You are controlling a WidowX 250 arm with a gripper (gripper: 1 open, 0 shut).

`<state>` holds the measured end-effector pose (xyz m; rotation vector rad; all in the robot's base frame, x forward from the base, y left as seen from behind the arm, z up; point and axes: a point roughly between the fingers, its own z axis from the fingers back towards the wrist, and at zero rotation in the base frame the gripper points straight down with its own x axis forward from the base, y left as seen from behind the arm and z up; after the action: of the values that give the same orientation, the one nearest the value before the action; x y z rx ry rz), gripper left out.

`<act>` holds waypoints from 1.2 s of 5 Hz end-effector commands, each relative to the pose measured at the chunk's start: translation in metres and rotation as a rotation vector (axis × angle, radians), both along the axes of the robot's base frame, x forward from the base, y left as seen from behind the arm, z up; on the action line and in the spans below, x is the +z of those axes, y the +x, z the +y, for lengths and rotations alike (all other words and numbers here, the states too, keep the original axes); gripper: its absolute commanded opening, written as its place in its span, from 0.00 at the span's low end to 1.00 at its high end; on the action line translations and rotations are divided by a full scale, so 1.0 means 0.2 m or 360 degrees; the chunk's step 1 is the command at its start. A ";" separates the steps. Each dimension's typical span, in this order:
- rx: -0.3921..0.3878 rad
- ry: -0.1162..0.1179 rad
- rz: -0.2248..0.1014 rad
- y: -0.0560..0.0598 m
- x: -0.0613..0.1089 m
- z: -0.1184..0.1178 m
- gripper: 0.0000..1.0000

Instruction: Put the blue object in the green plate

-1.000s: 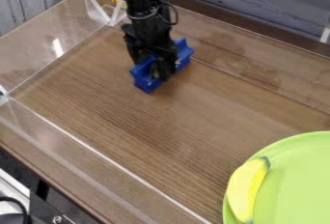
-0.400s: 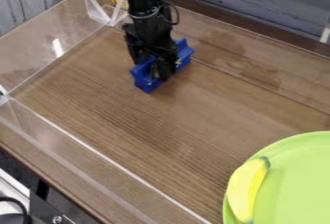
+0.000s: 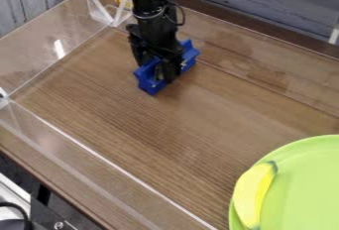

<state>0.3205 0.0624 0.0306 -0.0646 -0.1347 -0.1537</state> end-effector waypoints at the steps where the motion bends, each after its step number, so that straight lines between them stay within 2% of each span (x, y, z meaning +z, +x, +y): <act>1: -0.0043 0.0002 0.0001 0.01 0.00 -0.05 0.00; 6: -0.0065 -0.0004 0.0023 0.03 0.00 -0.08 0.00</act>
<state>0.3237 0.0583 0.0308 -0.0695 -0.1169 -0.1613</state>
